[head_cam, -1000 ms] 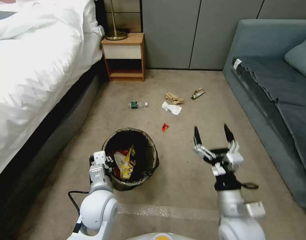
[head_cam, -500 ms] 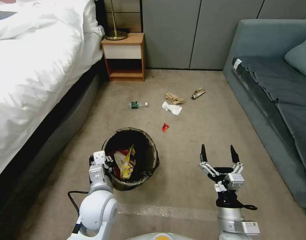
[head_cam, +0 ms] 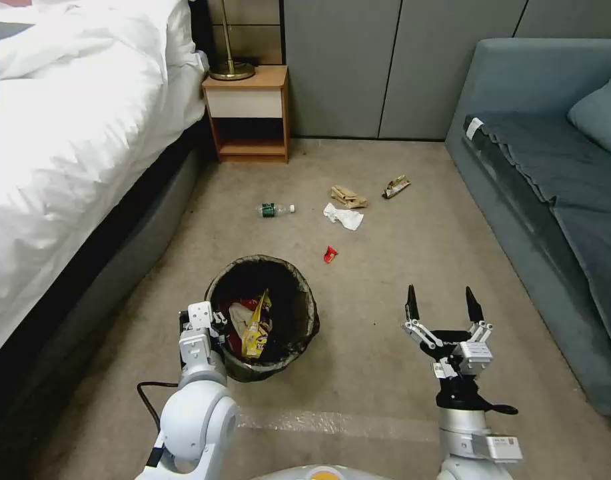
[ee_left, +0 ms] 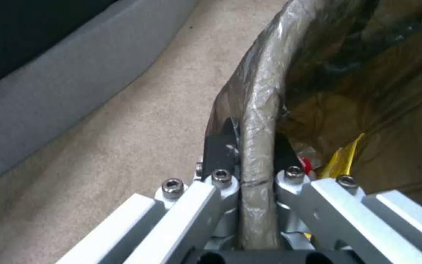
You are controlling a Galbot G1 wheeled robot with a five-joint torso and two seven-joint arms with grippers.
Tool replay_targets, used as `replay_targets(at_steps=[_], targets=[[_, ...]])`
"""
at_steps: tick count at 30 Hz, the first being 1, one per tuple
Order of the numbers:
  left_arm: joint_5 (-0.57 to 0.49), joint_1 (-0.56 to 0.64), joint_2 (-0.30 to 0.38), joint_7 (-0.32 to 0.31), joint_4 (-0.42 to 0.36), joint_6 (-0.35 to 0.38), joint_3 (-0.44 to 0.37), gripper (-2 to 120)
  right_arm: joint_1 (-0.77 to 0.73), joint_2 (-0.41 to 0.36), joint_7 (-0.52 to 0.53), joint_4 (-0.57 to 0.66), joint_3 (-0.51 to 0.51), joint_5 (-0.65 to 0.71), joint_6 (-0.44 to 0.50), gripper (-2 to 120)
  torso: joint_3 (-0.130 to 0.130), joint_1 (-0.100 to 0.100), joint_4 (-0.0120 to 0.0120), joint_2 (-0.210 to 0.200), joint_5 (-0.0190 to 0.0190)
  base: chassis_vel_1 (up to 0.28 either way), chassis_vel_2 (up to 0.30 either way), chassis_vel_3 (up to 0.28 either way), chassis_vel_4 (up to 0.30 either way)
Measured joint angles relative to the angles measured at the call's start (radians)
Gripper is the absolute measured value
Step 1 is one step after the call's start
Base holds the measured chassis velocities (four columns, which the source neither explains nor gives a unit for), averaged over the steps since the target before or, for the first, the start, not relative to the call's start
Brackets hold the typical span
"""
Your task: Pick up the trash bin, then pick up the garbage from the floor and place it into the trash bin.
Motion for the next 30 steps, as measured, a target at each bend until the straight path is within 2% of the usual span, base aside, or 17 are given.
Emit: replay_targets(at_steps=[7, 11, 30], targets=[[0.0, 0.001, 0.002, 0.0, 0.0, 0.0, 0.0, 1, 0.007, -0.008, -0.003, 0.004, 0.005, 0.007, -0.008, 100, 0.0, 0.0, 0.0, 0.0, 0.0001, -0.068, 0.082, 0.082, -0.062], [0.0, 0.001, 0.002, 0.0, 0.0, -0.001, 0.001, 1, 0.01, -0.011, -0.003, 0.007, 0.008, 0.01, -0.011, 100, 0.0, 0.0, -0.0002, 0.0, 0.0, -0.188, 0.187, 0.186, -0.228], [0.0, 0.001, 0.004, 0.0, -0.001, -0.002, -0.001, 1, 0.025, -0.017, -0.006, 0.01, 0.014, 0.013, -0.017, 100, 0.0, 0.0, 0.0, 0.0, 0.0001, -0.265, 0.264, 0.265, -0.264]])
